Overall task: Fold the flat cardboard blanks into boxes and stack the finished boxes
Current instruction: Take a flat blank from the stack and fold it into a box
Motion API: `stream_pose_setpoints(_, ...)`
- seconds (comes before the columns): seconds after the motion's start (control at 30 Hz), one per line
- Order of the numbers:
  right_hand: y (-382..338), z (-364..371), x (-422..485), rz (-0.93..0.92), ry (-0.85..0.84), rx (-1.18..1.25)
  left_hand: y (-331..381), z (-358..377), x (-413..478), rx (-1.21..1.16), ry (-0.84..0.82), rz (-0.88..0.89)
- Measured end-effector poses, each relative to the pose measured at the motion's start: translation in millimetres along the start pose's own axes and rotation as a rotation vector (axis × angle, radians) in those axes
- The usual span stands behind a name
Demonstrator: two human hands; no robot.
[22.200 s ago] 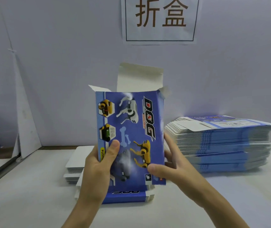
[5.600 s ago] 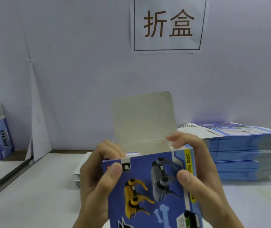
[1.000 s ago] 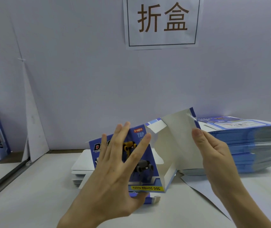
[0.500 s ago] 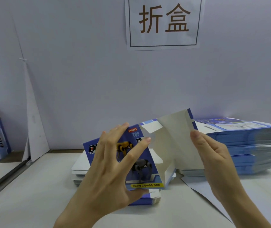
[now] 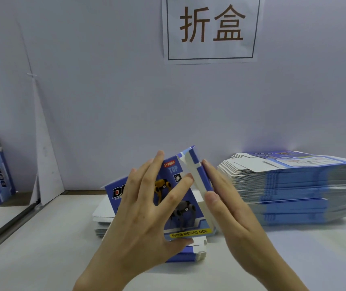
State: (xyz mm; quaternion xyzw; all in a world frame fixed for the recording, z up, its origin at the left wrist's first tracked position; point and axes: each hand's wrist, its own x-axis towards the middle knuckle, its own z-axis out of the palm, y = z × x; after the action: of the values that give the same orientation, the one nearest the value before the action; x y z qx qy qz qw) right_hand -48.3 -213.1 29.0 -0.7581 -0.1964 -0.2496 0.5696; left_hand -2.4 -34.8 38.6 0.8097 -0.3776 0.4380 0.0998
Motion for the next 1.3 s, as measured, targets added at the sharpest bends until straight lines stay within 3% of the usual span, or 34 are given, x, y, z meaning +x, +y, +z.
stream_pose_setpoints(0.17, 2, 1, 2, -0.007, 0.038, 0.093, 3, -2, 0, -0.051, 0.021, 0.006)
stream_pose_setpoints(0.63, 11, 15, -3, -0.120, 0.196, 0.053, 13, 4, -1, -0.059, 0.101, -0.034)
stream_pose_setpoints(0.83, 0, 0, -3, -0.083, 0.016, -0.044, 21, 3, 2, -0.083, 0.171, -0.121)
stream_pose_setpoints(0.93, 5, -3, -2, -0.204, 0.104, -0.136, 23, -2, 6, -0.104, 0.205, -0.188)
stream_pose_setpoints(1.0, 4, -3, 0, -0.294, 0.186, -0.022, 26, -5, 7, -0.126, 0.219, -0.181)
stream_pose_setpoints(1.13, -11, -21, 3, -0.512, 0.377, -0.050, 24, -23, 9, -0.477, 0.291, -0.199)
stream_pose_setpoints(1.3, -33, -30, -2, -0.511, 0.422, -0.015, 14, -34, 8, -0.860, 0.327, -0.331)
